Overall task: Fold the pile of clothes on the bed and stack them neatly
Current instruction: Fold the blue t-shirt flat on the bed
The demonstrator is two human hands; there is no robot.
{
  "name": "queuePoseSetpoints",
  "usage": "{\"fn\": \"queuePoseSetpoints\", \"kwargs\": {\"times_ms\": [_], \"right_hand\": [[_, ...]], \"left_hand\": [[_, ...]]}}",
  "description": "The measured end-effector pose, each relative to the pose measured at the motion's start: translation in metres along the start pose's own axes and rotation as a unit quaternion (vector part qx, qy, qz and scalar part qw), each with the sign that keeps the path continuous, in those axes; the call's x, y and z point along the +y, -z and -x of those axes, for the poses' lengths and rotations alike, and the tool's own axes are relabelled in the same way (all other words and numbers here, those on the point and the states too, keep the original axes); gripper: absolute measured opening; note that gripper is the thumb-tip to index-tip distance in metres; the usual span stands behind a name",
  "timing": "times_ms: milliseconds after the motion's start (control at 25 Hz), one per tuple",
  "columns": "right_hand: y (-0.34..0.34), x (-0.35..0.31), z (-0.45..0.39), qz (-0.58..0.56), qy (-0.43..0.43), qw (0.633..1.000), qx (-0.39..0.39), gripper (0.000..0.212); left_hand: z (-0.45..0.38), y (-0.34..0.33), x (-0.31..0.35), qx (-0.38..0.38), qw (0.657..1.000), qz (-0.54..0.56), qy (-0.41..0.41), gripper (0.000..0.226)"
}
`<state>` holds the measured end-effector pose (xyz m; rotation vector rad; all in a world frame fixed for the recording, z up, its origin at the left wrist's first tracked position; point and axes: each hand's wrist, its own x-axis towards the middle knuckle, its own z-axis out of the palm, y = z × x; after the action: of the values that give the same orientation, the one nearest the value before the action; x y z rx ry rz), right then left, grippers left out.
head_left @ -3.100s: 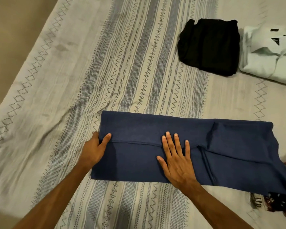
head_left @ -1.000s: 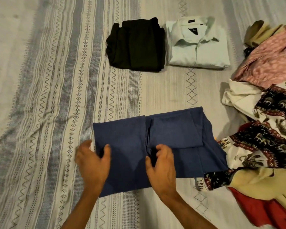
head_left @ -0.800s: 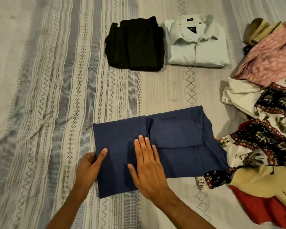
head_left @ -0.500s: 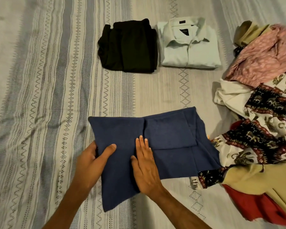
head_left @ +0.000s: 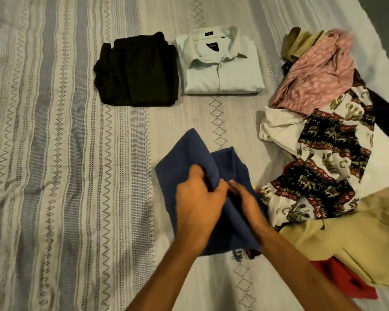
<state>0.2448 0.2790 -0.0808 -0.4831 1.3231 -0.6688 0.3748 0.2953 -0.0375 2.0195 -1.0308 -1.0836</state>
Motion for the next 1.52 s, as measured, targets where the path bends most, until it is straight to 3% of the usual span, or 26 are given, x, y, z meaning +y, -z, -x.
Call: {"fn": "queuePoseSetpoints", "kwargs": {"times_ms": [120, 240, 360, 440, 520, 600, 640, 760, 880, 960, 1080, 1160, 1200, 1240, 1280, 1360, 1400, 1440, 1520], "right_hand": [[0.047, -0.023, -0.017, 0.025, -0.043, 0.999, -0.015, 0.043], [0.083, -0.023, -0.035, 0.187, -0.061, 0.979, -0.047, 0.036], [0.089, 0.0, -0.046, 0.36, -0.003, 0.933, 0.0, 0.025], [0.089, 0.009, -0.045, 0.432, 0.018, 0.901, 0.028, 0.02], [0.094, 0.004, -0.047, 0.384, -0.009, 0.923, 0.007, 0.017], [0.096, -0.004, -0.051, 0.353, -0.056, 0.934, -0.022, 0.017], [0.096, -0.008, -0.054, 0.397, -0.056, 0.916, -0.021, 0.015], [0.082, -0.017, -0.062, 0.583, -0.034, 0.812, -0.009, 0.032], [0.07, -0.017, -0.062, 0.683, -0.006, 0.73, 0.015, 0.036], [0.065, -0.013, -0.057, 0.687, 0.003, 0.725, 0.046, 0.024], [0.055, 0.002, -0.043, 0.638, 0.044, 0.758, 0.131, 0.047], [0.044, 0.013, -0.027, 0.652, 0.128, 0.721, 0.194, 0.074], [0.035, 0.016, -0.018, 0.662, 0.168, 0.699, 0.21, 0.075], [0.024, 0.02, -0.01, 0.647, 0.201, 0.705, 0.212, 0.069], [0.012, 0.023, -0.001, 0.577, 0.215, 0.763, 0.197, 0.06], [-0.014, 0.02, 0.014, 0.295, 0.127, 0.937, 0.138, 0.045], [-0.028, 0.013, 0.019, 0.123, 0.071, 0.985, 0.1, 0.039], [-0.042, 0.003, 0.023, -0.035, 0.006, 0.999, 0.036, 0.035], [-0.06, -0.009, 0.026, -0.25, -0.058, 0.966, -0.04, 0.042]], "left_hand": [[-0.008, -0.052, 0.002, -0.079, 0.995, -0.064, -0.006, 0.03], [-0.011, -0.081, -0.013, -0.165, 0.983, -0.077, 0.009, 0.026], [-0.003, -0.076, -0.033, -0.232, 0.971, -0.041, 0.031, 0.01], [0.01, -0.063, -0.044, -0.174, 0.985, -0.007, -0.006, 0.011], [0.015, -0.04, -0.054, -0.005, 0.999, 0.005, -0.04, 0.021], [0.007, -0.014, -0.073, 0.143, 0.989, -0.039, 0.017, 0.041], [-0.003, -0.001, -0.085, 0.154, 0.984, -0.035, 0.084, 0.044], [-0.028, 0.022, -0.104, -0.013, 0.94, 0.169, 0.297, 0.029], [-0.028, 0.019, -0.099, -0.131, 0.93, 0.211, 0.271, 0.039], [-0.032, 0.014, -0.096, -0.161, 0.928, 0.23, 0.244, 0.046], [-0.04, 0.013, -0.097, -0.174, 0.93, 0.221, 0.237, 0.062], [-0.039, 0.013, -0.092, -0.146, 0.955, 0.149, 0.209, 0.071], [-0.037, 0.015, -0.085, -0.115, 0.965, 0.132, 0.193, 0.07], [-0.034, 0.02, -0.071, -0.079, 0.974, 0.124, 0.172, 0.066], [-0.032, 0.026, -0.055, -0.035, 0.983, 0.111, 0.145, 0.06], [-0.023, 0.044, -0.01, 0.032, 0.997, 0.025, 0.064, 0.048], [-0.015, 0.053, 0.012, 0.052, 0.998, -0.033, 0.009, 0.043], [-0.004, 0.058, 0.032, 0.068, 0.993, -0.084, -0.052, 0.04], [0.021, 0.063, 0.055, 0.086, 0.967, -0.161, -0.178, 0.037]]}}
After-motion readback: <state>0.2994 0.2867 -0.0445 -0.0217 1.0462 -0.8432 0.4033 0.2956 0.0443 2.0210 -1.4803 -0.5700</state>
